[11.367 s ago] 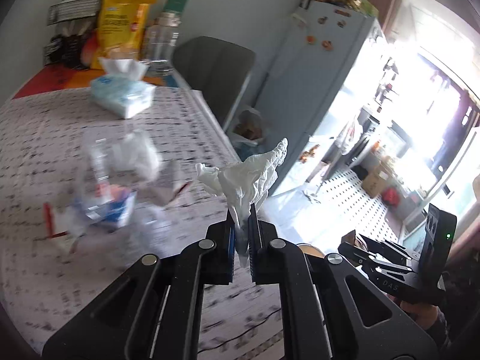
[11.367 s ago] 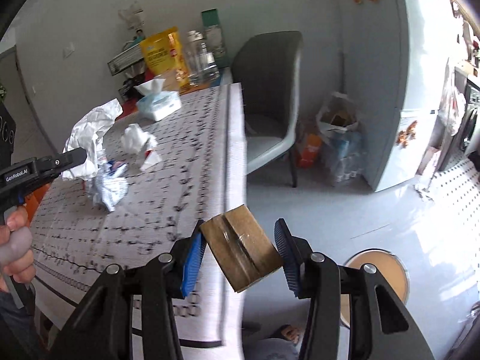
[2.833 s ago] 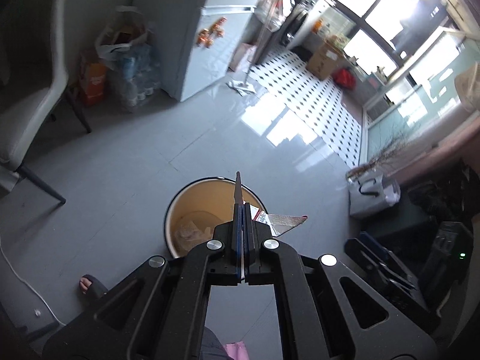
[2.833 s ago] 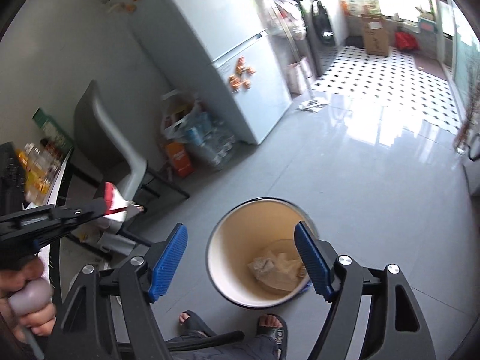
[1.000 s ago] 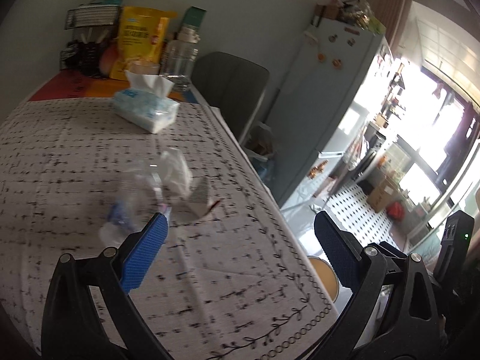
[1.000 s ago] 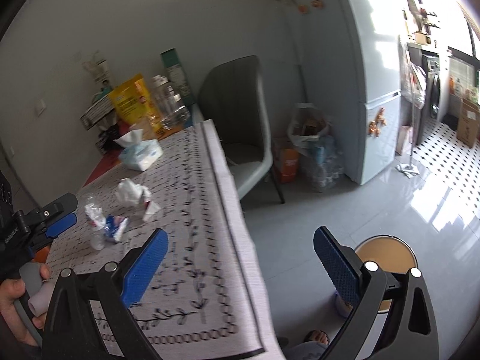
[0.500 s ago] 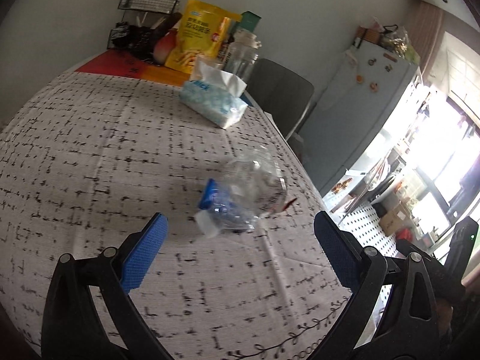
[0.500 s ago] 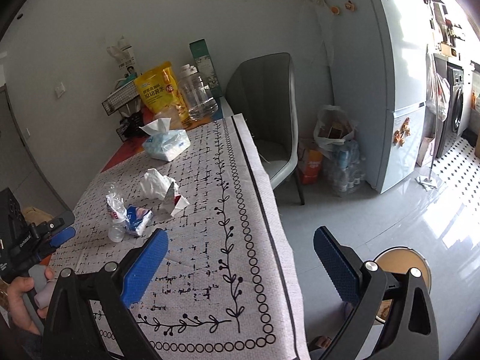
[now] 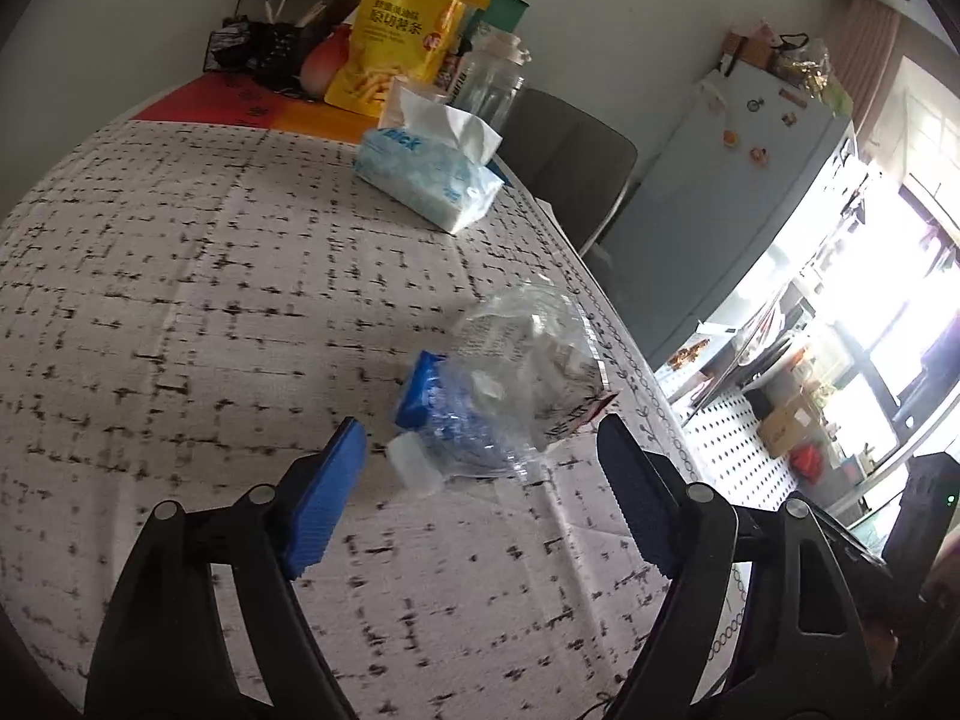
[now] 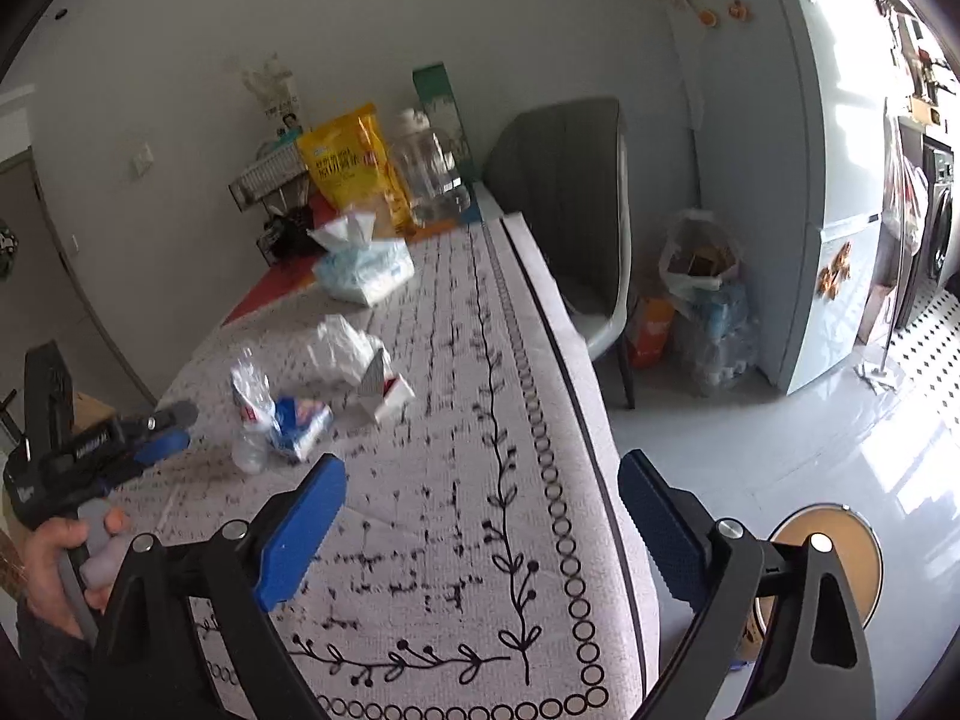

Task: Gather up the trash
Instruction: 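Grasp the plastic bottle wrapped in a clear bag with the left gripper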

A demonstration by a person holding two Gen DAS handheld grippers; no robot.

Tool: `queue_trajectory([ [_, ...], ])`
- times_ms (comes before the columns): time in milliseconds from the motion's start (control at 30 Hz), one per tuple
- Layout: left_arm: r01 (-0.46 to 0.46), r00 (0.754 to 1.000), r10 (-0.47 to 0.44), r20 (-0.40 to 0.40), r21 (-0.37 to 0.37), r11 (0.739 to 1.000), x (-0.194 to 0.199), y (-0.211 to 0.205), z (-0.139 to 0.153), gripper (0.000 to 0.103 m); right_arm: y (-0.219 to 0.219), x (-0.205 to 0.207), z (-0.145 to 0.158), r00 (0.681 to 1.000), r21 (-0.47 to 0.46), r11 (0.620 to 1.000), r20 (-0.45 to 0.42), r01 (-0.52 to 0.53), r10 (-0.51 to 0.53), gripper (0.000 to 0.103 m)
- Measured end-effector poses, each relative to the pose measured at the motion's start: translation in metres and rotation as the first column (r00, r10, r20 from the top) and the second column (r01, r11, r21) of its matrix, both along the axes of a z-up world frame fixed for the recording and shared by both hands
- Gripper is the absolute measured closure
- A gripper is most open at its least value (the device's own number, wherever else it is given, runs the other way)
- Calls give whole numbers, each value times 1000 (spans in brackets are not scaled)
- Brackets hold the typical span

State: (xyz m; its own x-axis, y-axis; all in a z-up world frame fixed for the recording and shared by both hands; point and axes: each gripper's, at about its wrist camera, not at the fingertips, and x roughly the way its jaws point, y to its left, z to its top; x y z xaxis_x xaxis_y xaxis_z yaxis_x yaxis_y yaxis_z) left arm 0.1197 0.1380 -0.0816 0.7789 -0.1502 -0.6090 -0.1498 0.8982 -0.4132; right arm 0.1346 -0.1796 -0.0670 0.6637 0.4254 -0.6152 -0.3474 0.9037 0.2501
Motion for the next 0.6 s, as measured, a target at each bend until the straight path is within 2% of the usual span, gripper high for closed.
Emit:
queue_trajectory([
  [100,-1,1000,2,-10,30,1000,10,-10,2,22,-4,3,-3,1000,-5,1000,-3,4,-4,13],
  [167,-5,1000,6,-11,48,999,19,-16,6,5,-10,5,-4,1000,8,1000,-9,18,-18,13],
  [267,18,1000,-16,-24,85,996,35,-29,8,6,-16,8,-6,999,14,999,-17,35,-35,13],
  [367,25,998,-16,-56,156,987,51,-41,4,6,-21,11,-5,999,27,999,-23,46,-45,13],
  [433,9,998,2,-66,158,987,56,-42,-1,6,-20,15,-4,998,36,998,-33,45,-44,13],
  [500,-27,997,37,-74,129,991,59,-35,-7,13,-14,18,-5,999,25,999,-39,33,-32,13],
  [533,-43,994,55,-94,118,992,59,-31,-10,36,-9,20,-5,999,19,1000,-43,23,-22,13],
  [567,-51,992,63,-111,110,993,59,-27,-13,47,-6,22,-5,999,18,1000,-46,11,-10,13],
  [600,-65,991,76,-110,106,992,56,-24,-13,50,-2,23,-6,999,16,1000,-49,1,0,13],
])
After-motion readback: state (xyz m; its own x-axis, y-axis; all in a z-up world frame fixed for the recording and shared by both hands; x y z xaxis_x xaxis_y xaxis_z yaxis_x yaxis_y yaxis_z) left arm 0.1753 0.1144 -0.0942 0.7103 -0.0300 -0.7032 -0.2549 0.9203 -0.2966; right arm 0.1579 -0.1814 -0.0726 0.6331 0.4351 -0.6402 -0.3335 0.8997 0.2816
